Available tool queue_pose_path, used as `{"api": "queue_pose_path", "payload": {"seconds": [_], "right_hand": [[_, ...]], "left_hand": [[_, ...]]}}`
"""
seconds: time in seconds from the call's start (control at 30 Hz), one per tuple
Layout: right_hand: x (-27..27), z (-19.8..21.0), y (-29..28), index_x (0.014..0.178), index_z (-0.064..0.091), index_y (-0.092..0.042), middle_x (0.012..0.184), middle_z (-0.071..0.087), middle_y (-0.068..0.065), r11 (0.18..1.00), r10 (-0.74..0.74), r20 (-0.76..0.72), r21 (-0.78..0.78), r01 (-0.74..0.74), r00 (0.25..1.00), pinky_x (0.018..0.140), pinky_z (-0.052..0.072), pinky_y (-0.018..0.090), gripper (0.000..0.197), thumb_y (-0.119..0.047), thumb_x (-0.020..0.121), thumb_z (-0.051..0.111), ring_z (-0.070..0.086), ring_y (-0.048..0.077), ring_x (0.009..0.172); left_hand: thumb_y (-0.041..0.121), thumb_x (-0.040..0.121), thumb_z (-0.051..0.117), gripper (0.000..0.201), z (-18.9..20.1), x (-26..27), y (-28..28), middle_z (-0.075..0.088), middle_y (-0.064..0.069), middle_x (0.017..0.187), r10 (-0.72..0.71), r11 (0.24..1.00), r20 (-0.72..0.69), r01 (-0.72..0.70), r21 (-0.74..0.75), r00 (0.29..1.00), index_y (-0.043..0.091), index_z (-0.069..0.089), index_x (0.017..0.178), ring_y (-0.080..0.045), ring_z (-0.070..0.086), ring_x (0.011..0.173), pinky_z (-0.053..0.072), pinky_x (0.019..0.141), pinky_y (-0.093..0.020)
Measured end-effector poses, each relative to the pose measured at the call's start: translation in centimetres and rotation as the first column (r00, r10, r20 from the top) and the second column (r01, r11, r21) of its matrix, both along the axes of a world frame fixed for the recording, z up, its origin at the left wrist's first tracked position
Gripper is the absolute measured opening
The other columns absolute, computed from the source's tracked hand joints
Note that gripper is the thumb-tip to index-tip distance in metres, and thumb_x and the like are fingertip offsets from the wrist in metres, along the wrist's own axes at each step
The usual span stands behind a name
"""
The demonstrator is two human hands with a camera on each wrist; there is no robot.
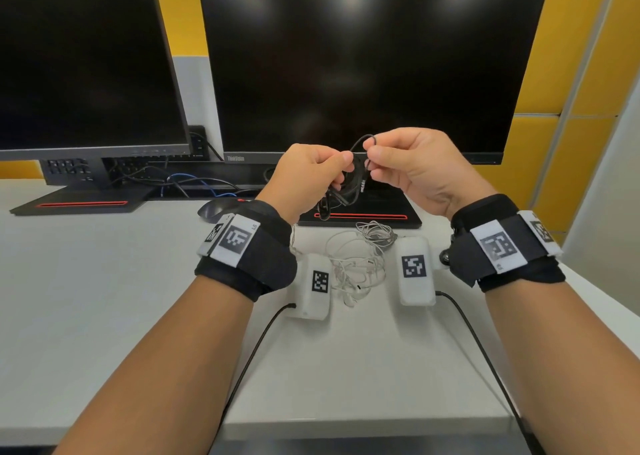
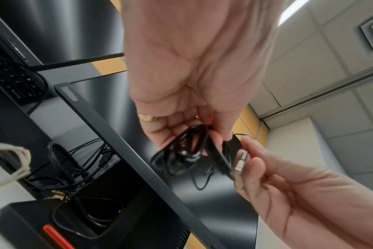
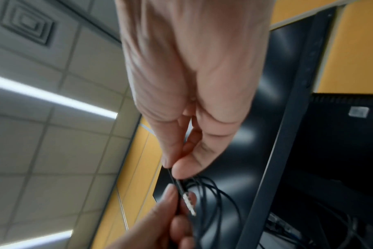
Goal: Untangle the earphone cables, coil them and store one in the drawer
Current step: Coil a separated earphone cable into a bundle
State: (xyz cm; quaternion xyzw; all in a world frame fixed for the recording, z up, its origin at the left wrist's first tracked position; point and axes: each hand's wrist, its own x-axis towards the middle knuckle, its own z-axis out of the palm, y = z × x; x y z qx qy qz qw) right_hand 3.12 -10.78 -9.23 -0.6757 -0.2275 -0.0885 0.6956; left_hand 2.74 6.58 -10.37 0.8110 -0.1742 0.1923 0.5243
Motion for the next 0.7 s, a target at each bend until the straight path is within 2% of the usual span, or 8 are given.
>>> {"api": "queue_pose_path", "payload": {"seconds": [0.07, 0.2, 0.37, 0.47, 0.53, 0.6, 0.7], "right_hand": [[0.1, -0.2, 0.3, 0.091, 0.070, -0.008, 0.084, 0.068, 0.008, 0.995, -0.087, 0.072, -0.048, 0.091, 0.994, 0.070, 0.058, 0.022, 0.013, 0.004, 0.087, 0.065, 0.070, 0.016, 0.081], [0.3, -0.5, 0.7, 0.086, 0.070, -0.013, 0.086, 0.069, 0.008, 0.967, -0.211, 0.189, -0.104, 0.233, 0.959, 0.075, 0.060, 0.028, 0.015, 0.002, 0.085, 0.070, 0.071, 0.023, 0.090], [0.7, -0.9, 1.0, 0.083, 0.072, -0.016, 0.083, 0.071, 0.004, 0.908, -0.260, 0.308, -0.243, 0.340, 0.915, 0.084, 0.058, 0.032, 0.010, -0.007, 0.083, 0.075, 0.069, 0.018, 0.086], [0.6, -1.0, 1.1, 0.086, 0.071, -0.014, 0.092, 0.072, 0.011, 0.946, -0.207, 0.248, -0.195, 0.258, 0.946, 0.088, 0.058, 0.037, 0.013, -0.002, 0.086, 0.069, 0.070, 0.020, 0.092], [0.4, -0.8, 1.1, 0.084, 0.066, -0.014, 0.094, 0.070, 0.016, 0.980, -0.128, 0.177, -0.130, 0.153, 0.976, 0.081, 0.059, 0.037, 0.019, 0.003, 0.089, 0.061, 0.069, 0.025, 0.091], [0.3, -0.6, 1.2, 0.082, 0.061, -0.015, 0.087, 0.067, 0.012, 0.987, -0.087, 0.139, -0.119, 0.103, 0.987, 0.070, 0.055, 0.031, 0.024, 0.006, 0.091, 0.054, 0.065, 0.022, 0.083], [0.3, -0.5, 1.4, 0.087, 0.057, -0.017, 0.081, 0.061, 0.008, 0.985, -0.054, 0.096, -0.156, 0.068, 0.994, 0.064, 0.046, 0.027, 0.024, 0.005, 0.092, 0.049, 0.056, 0.019, 0.075]], "left_hand": [[0.025, 0.098, 0.054, 0.022, -0.1, 0.1, -0.2, 0.061, 0.002, 0.071, -0.021, 0.999, -0.025, 0.020, -0.041, 0.999, 0.014, 0.071, 0.089, -0.008, 0.058, 0.068, 0.054, 0.073, -0.027], [0.022, 0.098, 0.054, 0.021, -0.2, 0.2, -0.4, 0.059, 0.001, 0.069, -0.043, 0.992, -0.049, 0.037, -0.124, 0.998, 0.010, 0.070, 0.094, -0.007, 0.060, 0.063, 0.053, 0.061, -0.021], [0.020, 0.099, 0.053, 0.021, -0.2, 0.0, -0.5, 0.059, 0.003, 0.066, -0.100, 0.976, -0.051, 0.088, -0.200, 0.994, 0.007, 0.070, 0.094, -0.006, 0.062, 0.060, 0.053, 0.059, -0.021], [0.019, 0.100, 0.052, 0.023, -0.1, -0.1, -0.5, 0.059, 0.003, 0.066, -0.157, 0.955, -0.065, 0.134, -0.263, 0.986, 0.005, 0.069, 0.098, -0.004, 0.061, 0.059, 0.055, 0.061, -0.024], [0.019, 0.100, 0.050, 0.026, 0.0, -0.2, -0.5, 0.062, 0.004, 0.065, -0.199, 0.940, -0.064, 0.172, -0.295, 0.978, 0.001, 0.069, 0.100, -0.005, 0.063, 0.062, 0.058, 0.065, -0.028], [0.019, 0.100, 0.050, 0.028, 0.1, -0.3, -0.6, 0.065, 0.006, 0.063, -0.224, 0.929, -0.054, 0.196, -0.312, 0.973, -0.003, 0.068, 0.098, -0.007, 0.066, 0.066, 0.059, 0.068, -0.031], [0.019, 0.100, 0.050, 0.026, 0.2, -0.5, -0.6, 0.066, 0.006, 0.064, -0.240, 0.918, -0.056, 0.209, -0.336, 0.969, 0.004, 0.067, 0.089, -0.009, 0.067, 0.067, 0.058, 0.066, -0.029]]}}
